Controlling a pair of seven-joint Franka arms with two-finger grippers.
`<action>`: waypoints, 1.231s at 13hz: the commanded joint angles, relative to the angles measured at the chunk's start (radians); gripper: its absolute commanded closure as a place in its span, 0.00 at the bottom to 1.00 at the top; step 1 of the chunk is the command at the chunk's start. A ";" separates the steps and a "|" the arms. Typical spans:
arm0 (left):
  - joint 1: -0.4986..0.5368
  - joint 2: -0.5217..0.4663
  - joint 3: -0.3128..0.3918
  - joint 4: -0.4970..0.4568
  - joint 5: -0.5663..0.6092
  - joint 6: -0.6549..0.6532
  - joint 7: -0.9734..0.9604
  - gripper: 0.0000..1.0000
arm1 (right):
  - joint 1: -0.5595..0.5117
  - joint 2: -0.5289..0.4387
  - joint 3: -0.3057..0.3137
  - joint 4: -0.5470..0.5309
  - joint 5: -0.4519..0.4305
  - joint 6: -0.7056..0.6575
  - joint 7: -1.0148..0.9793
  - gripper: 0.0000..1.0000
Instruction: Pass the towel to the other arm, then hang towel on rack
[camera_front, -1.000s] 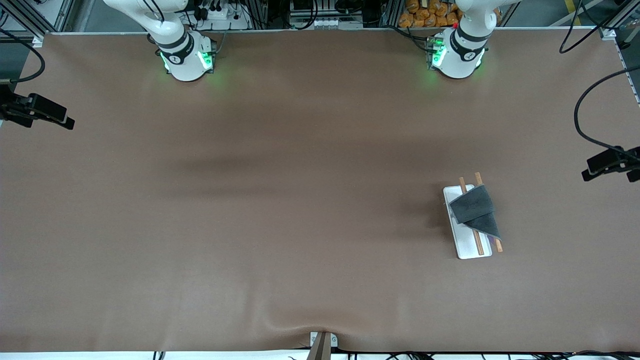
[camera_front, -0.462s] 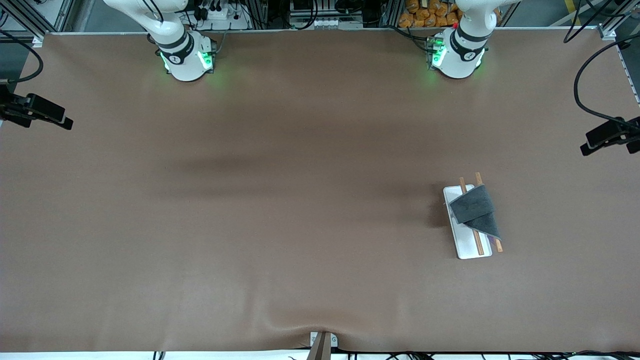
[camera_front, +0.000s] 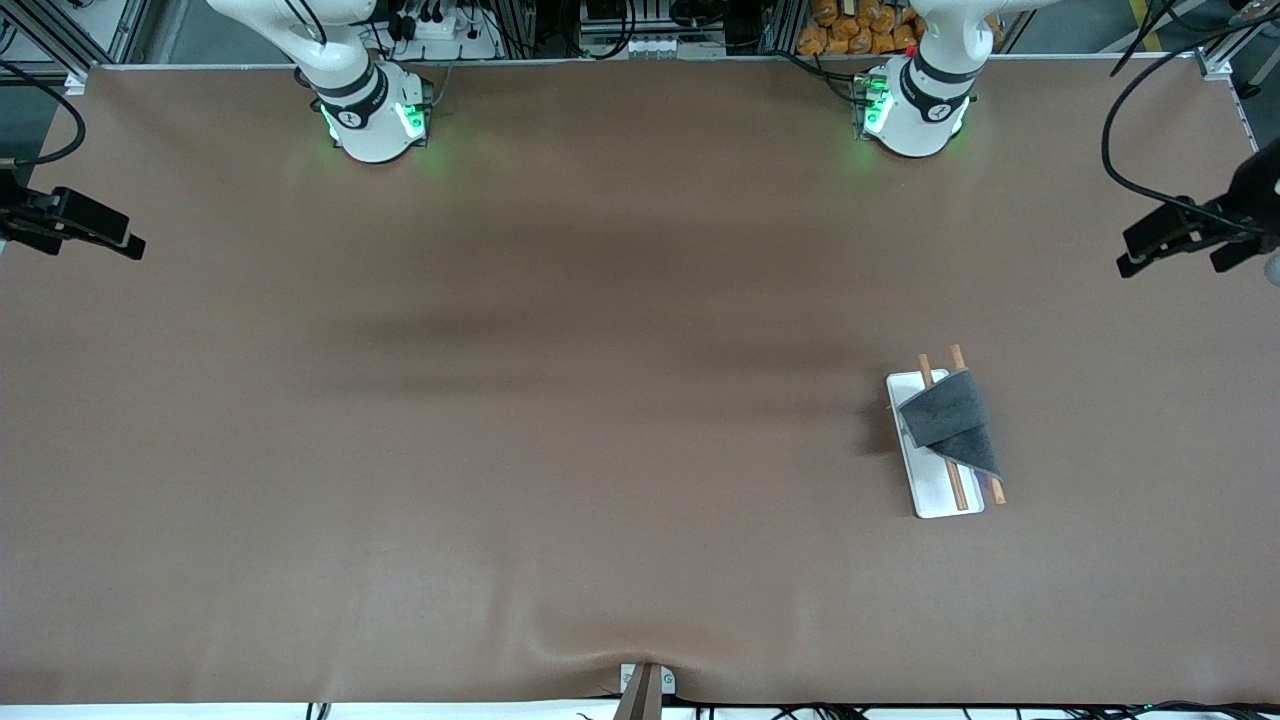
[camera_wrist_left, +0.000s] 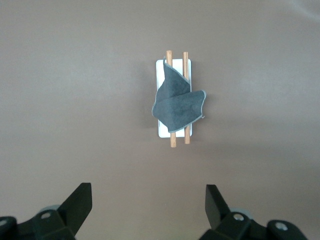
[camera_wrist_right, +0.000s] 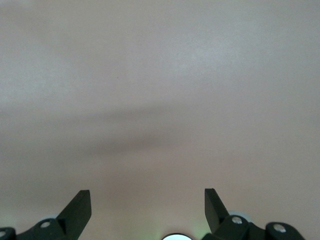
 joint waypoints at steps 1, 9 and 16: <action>-0.015 -0.066 0.015 -0.061 0.022 -0.002 -0.013 0.00 | -0.012 0.000 0.012 0.010 -0.016 -0.003 -0.003 0.00; -0.130 -0.171 0.099 -0.156 0.022 -0.002 -0.014 0.00 | -0.009 -0.008 0.012 0.013 -0.044 -0.029 -0.001 0.00; -0.128 -0.171 0.094 -0.139 0.023 -0.040 -0.002 0.00 | -0.010 -0.008 0.012 0.018 -0.045 -0.029 -0.001 0.00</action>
